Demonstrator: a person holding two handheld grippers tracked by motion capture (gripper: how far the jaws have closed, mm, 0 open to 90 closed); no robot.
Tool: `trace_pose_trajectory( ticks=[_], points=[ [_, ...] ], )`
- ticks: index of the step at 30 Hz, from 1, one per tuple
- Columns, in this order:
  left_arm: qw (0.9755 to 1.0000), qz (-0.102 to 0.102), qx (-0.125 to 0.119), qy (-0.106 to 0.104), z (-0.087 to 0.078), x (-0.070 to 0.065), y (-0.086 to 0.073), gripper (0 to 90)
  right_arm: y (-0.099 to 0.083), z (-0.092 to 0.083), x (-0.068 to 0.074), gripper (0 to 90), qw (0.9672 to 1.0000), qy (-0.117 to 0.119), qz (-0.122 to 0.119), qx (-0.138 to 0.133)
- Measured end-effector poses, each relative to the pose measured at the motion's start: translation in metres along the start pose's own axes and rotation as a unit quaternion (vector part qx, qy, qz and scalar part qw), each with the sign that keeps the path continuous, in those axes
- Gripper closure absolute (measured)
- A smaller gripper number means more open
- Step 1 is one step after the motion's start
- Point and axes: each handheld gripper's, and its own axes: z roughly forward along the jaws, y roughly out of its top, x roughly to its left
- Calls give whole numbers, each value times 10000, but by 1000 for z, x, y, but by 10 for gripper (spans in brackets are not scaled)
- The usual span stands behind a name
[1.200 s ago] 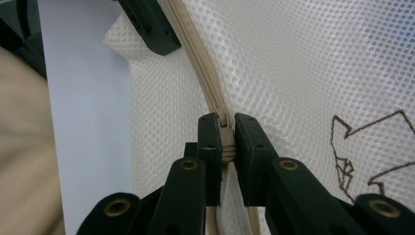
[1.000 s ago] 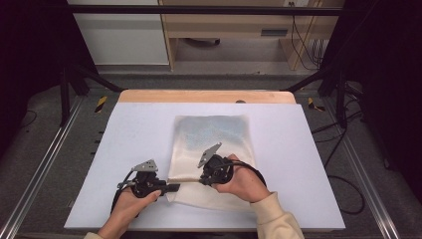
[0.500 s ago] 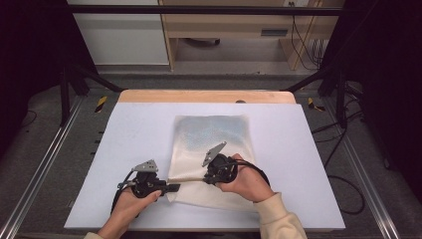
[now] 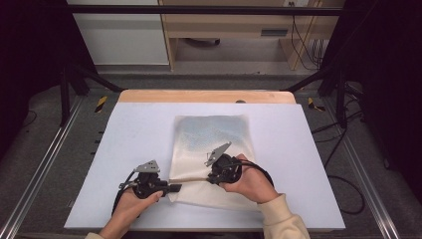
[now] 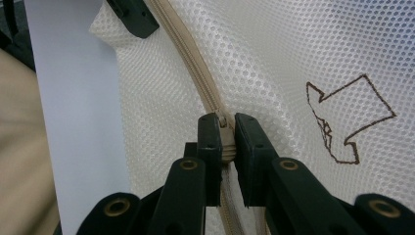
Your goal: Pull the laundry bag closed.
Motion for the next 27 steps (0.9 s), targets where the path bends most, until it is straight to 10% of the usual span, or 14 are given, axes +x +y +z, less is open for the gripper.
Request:
trace_pose_trajectory(
  ticks=[27],
  points=[
    [10000, -22, -41, 64, -4, 3, 0, 829, -11, -7, -2, 818, 9999, -76, 100, -73]
  ],
)
